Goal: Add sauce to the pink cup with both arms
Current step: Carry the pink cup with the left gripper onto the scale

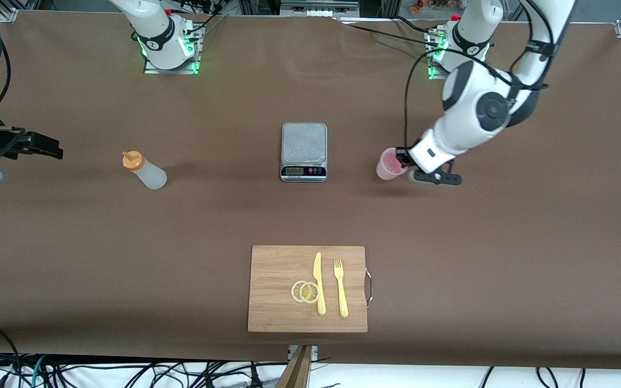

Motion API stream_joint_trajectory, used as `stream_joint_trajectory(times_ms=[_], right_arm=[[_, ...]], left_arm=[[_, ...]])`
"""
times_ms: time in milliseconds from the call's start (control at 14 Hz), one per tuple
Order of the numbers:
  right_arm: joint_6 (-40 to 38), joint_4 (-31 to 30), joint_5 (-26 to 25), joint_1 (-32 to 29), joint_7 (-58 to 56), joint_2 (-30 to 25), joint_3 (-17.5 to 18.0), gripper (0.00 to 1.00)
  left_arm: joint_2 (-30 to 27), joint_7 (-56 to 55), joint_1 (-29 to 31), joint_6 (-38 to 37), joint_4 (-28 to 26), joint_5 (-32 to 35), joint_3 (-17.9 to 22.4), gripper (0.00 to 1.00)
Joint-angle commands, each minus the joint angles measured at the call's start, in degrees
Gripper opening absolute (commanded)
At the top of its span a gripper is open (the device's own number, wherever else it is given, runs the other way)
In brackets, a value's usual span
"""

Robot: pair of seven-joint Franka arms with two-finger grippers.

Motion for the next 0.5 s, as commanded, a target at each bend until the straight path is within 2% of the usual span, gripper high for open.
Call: stream_joint_trajectory(times_ms=[0, 286, 429], right_arm=[[-0.47, 0.84, 0.06, -0.37, 0.16, 0.13, 0.22, 1.0], [-0.39, 0.84, 0.06, -0.37, 0.16, 0.13, 0.13, 1.0], [-0.47, 0.84, 0.06, -0.37, 0.16, 0.13, 0.13, 1.0]], left_arm=[[1.53, -12.32, -6.3, 0.24, 3.76, -0.81, -2.08, 0.0], [9.34, -25.87, -18.25, 8.05, 7.8, -0.54, -1.91, 0.0], [13.39, -31.41, -22.04, 9.65, 10.87, 3.03, -1.12, 0.0]])
